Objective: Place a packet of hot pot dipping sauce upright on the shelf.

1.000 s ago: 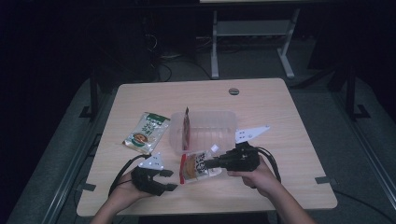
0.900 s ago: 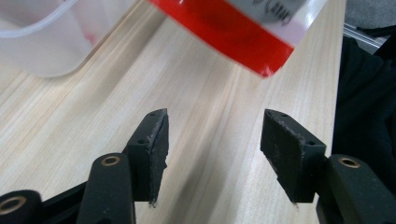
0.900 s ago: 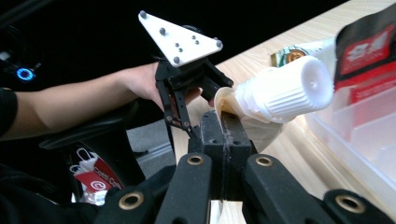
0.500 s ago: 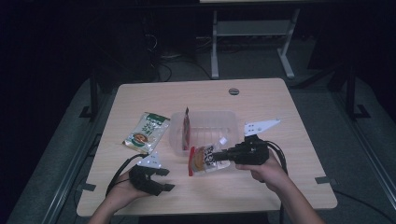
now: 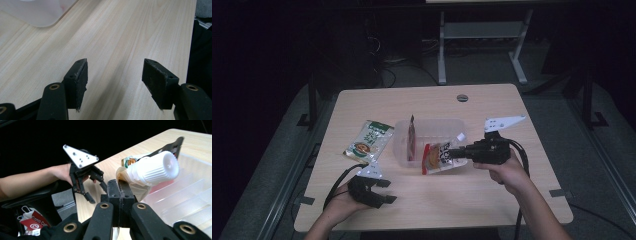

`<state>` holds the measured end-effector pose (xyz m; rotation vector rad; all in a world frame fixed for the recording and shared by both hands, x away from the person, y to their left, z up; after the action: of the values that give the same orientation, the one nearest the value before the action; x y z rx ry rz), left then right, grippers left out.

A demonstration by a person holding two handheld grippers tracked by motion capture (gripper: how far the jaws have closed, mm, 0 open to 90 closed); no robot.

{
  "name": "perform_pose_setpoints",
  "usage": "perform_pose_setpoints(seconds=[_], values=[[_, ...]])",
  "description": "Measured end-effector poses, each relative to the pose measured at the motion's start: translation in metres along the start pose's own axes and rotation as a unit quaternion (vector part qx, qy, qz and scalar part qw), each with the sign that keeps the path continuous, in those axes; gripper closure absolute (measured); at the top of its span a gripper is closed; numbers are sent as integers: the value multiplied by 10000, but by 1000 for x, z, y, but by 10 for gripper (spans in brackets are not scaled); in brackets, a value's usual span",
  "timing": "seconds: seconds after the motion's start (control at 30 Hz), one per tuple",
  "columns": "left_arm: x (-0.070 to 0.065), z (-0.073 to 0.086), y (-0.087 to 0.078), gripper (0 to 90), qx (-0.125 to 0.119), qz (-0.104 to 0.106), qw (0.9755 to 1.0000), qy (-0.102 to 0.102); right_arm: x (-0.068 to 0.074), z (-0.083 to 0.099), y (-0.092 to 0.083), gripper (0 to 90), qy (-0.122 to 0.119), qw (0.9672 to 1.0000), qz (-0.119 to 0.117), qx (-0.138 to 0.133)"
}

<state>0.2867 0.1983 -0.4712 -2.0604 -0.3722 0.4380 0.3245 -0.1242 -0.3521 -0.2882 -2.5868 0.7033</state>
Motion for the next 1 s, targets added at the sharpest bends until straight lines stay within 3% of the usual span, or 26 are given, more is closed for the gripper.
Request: perform_pose_setpoints(seconds=[0.37, 1.0], values=[[-1, 0, 1, 372, 14, 18, 10000, -12, -22, -16, -6, 898, 79, 9997, 231, -87], [1, 1, 1, 371, 56, 20, 10000, -41, -55, -26, 17, 898, 228, 9982, 522, 162]])
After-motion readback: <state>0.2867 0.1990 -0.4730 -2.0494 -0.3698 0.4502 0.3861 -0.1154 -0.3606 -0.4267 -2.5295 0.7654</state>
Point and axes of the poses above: each handheld gripper's, and its own axes: y roughly forward along the jaws, z roughly out of its underside, x roughly to its left, the point moved 4 cm from there along y, roughly forward along the jaws, and after that the axes turned 12 degrees about x, right-handed, at the moved point
